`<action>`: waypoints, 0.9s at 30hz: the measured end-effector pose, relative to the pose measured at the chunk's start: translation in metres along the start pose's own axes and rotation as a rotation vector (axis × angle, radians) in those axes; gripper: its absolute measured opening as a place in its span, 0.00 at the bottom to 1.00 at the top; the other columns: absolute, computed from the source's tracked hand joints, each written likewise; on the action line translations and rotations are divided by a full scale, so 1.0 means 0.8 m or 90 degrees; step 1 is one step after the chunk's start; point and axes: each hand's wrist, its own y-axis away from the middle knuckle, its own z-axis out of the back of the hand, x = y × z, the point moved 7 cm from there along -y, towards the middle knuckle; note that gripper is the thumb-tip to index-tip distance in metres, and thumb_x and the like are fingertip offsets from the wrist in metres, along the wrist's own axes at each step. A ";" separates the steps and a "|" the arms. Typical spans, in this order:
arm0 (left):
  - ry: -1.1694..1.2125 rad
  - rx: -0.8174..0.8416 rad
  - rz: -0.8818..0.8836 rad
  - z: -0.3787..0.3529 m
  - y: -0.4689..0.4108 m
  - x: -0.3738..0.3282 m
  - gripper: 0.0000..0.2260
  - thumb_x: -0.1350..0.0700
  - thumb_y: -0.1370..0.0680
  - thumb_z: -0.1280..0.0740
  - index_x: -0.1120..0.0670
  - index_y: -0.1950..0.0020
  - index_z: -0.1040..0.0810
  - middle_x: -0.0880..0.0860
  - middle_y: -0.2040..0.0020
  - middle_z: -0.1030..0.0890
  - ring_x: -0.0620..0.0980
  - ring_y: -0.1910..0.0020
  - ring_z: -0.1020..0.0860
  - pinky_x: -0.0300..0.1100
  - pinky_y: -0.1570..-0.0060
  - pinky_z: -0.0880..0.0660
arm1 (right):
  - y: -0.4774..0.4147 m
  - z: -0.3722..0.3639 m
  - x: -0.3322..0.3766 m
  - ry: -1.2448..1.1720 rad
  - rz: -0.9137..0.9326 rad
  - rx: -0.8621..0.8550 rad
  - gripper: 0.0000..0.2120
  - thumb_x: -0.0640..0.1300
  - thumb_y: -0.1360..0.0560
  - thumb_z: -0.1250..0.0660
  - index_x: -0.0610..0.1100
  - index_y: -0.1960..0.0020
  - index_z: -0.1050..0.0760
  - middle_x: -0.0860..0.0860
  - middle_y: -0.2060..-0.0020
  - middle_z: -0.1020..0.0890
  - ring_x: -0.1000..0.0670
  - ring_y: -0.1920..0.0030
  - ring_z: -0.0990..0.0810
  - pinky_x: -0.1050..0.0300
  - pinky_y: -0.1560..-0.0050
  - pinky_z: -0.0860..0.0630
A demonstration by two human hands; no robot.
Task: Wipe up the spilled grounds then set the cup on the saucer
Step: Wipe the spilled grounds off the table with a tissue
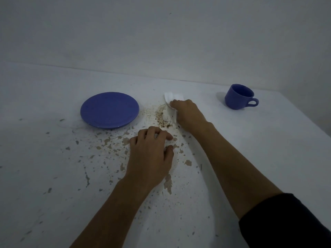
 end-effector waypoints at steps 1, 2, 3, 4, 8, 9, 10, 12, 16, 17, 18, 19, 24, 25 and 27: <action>-0.001 0.001 0.001 0.000 0.000 0.000 0.11 0.49 0.24 0.38 0.45 0.43 0.24 0.48 0.41 0.24 0.50 0.40 0.29 0.49 0.42 0.34 | -0.003 -0.003 0.009 -0.009 0.017 0.003 0.19 0.32 0.28 0.35 0.39 0.38 0.25 0.38 0.49 0.17 0.40 0.50 0.20 0.56 0.56 0.30; -0.002 0.002 0.002 -0.001 0.000 0.000 0.11 0.49 0.24 0.38 0.46 0.43 0.24 0.48 0.41 0.24 0.50 0.40 0.29 0.48 0.42 0.34 | -0.004 -0.006 0.017 -0.009 0.039 0.007 0.20 0.32 0.28 0.36 0.40 0.37 0.25 0.38 0.48 0.17 0.39 0.49 0.20 0.56 0.55 0.28; -0.002 0.003 0.002 0.000 0.000 0.000 0.11 0.49 0.24 0.37 0.46 0.43 0.24 0.48 0.41 0.24 0.51 0.40 0.29 0.48 0.42 0.34 | -0.001 -0.006 0.022 -0.001 0.060 0.014 0.20 0.33 0.27 0.36 0.40 0.36 0.26 0.38 0.46 0.18 0.39 0.48 0.21 0.55 0.53 0.27; 0.000 0.003 0.001 0.000 -0.001 0.000 0.11 0.49 0.24 0.37 0.46 0.43 0.24 0.48 0.41 0.24 0.51 0.40 0.29 0.48 0.42 0.34 | 0.003 -0.007 0.024 0.011 0.079 0.026 0.21 0.34 0.26 0.36 0.41 0.34 0.27 0.39 0.44 0.19 0.39 0.46 0.21 0.54 0.50 0.26; 0.005 0.011 -0.001 -0.001 0.000 0.001 0.11 0.49 0.24 0.38 0.46 0.43 0.24 0.48 0.40 0.24 0.50 0.40 0.29 0.48 0.42 0.34 | 0.020 0.001 -0.003 0.038 0.065 0.051 0.24 0.33 0.26 0.35 0.43 0.31 0.31 0.39 0.40 0.21 0.39 0.42 0.23 0.50 0.42 0.26; 0.006 0.011 -0.001 -0.001 0.000 0.000 0.11 0.48 0.24 0.38 0.46 0.43 0.24 0.48 0.40 0.24 0.50 0.40 0.29 0.48 0.42 0.35 | 0.019 0.004 -0.008 0.044 0.053 0.039 0.23 0.32 0.26 0.36 0.42 0.32 0.30 0.39 0.42 0.20 0.39 0.44 0.22 0.49 0.44 0.25; 0.007 0.011 0.000 0.000 -0.001 -0.001 0.11 0.49 0.24 0.38 0.46 0.43 0.24 0.48 0.40 0.24 0.50 0.40 0.29 0.48 0.42 0.35 | 0.014 0.004 -0.010 0.051 0.045 0.028 0.23 0.31 0.27 0.36 0.41 0.33 0.29 0.39 0.45 0.19 0.39 0.47 0.21 0.51 0.48 0.24; 0.005 0.011 0.002 0.000 -0.001 -0.002 0.11 0.49 0.23 0.38 0.46 0.43 0.24 0.48 0.40 0.24 0.50 0.40 0.29 0.48 0.41 0.34 | 0.001 -0.001 -0.006 0.052 0.032 0.028 0.21 0.30 0.28 0.36 0.39 0.36 0.28 0.39 0.48 0.18 0.40 0.50 0.20 0.54 0.55 0.27; 0.000 0.013 0.002 0.000 0.001 -0.001 0.11 0.48 0.24 0.38 0.46 0.43 0.24 0.48 0.40 0.24 0.51 0.40 0.29 0.49 0.42 0.34 | 0.001 -0.009 0.022 0.028 0.089 0.030 0.21 0.32 0.28 0.34 0.39 0.36 0.27 0.39 0.45 0.19 0.40 0.48 0.21 0.54 0.52 0.27; -0.001 0.015 0.003 -0.001 0.000 -0.001 0.11 0.48 0.24 0.38 0.46 0.43 0.24 0.48 0.40 0.24 0.51 0.40 0.29 0.49 0.42 0.34 | 0.006 -0.009 0.025 0.023 0.110 0.033 0.20 0.32 0.26 0.36 0.39 0.35 0.28 0.39 0.42 0.20 0.39 0.46 0.21 0.52 0.47 0.25; -0.001 0.017 0.004 -0.001 0.000 -0.001 0.11 0.48 0.24 0.38 0.46 0.42 0.24 0.48 0.40 0.24 0.50 0.40 0.29 0.49 0.42 0.34 | 0.012 -0.007 0.024 0.021 0.122 0.040 0.19 0.32 0.24 0.38 0.39 0.34 0.28 0.39 0.40 0.21 0.38 0.44 0.22 0.49 0.44 0.25; 0.000 0.018 0.004 -0.001 0.000 -0.001 0.11 0.48 0.24 0.38 0.46 0.42 0.24 0.48 0.39 0.24 0.50 0.40 0.29 0.48 0.41 0.34 | 0.014 -0.007 0.019 0.018 0.123 0.053 0.18 0.33 0.23 0.40 0.39 0.33 0.29 0.40 0.39 0.21 0.38 0.43 0.22 0.47 0.41 0.27; 0.003 0.016 0.005 0.000 -0.001 -0.001 0.11 0.48 0.24 0.38 0.45 0.42 0.24 0.48 0.40 0.24 0.50 0.40 0.29 0.48 0.41 0.34 | -0.006 -0.008 0.018 0.083 0.098 0.071 0.25 0.31 0.30 0.32 0.38 0.33 0.30 0.40 0.43 0.21 0.41 0.45 0.22 0.51 0.48 0.26; 0.003 0.017 0.005 0.000 -0.001 -0.001 0.11 0.48 0.24 0.38 0.45 0.42 0.24 0.48 0.40 0.24 0.50 0.40 0.29 0.48 0.41 0.34 | -0.008 -0.011 0.023 0.092 0.103 0.075 0.25 0.31 0.30 0.33 0.38 0.34 0.30 0.40 0.42 0.21 0.41 0.45 0.23 0.51 0.48 0.26; 0.003 0.015 0.002 0.000 0.000 -0.002 0.11 0.48 0.24 0.38 0.45 0.43 0.24 0.48 0.40 0.25 0.50 0.40 0.29 0.48 0.42 0.34 | -0.007 -0.014 0.030 0.090 0.126 0.073 0.24 0.29 0.28 0.37 0.39 0.33 0.31 0.40 0.39 0.24 0.41 0.44 0.24 0.50 0.46 0.27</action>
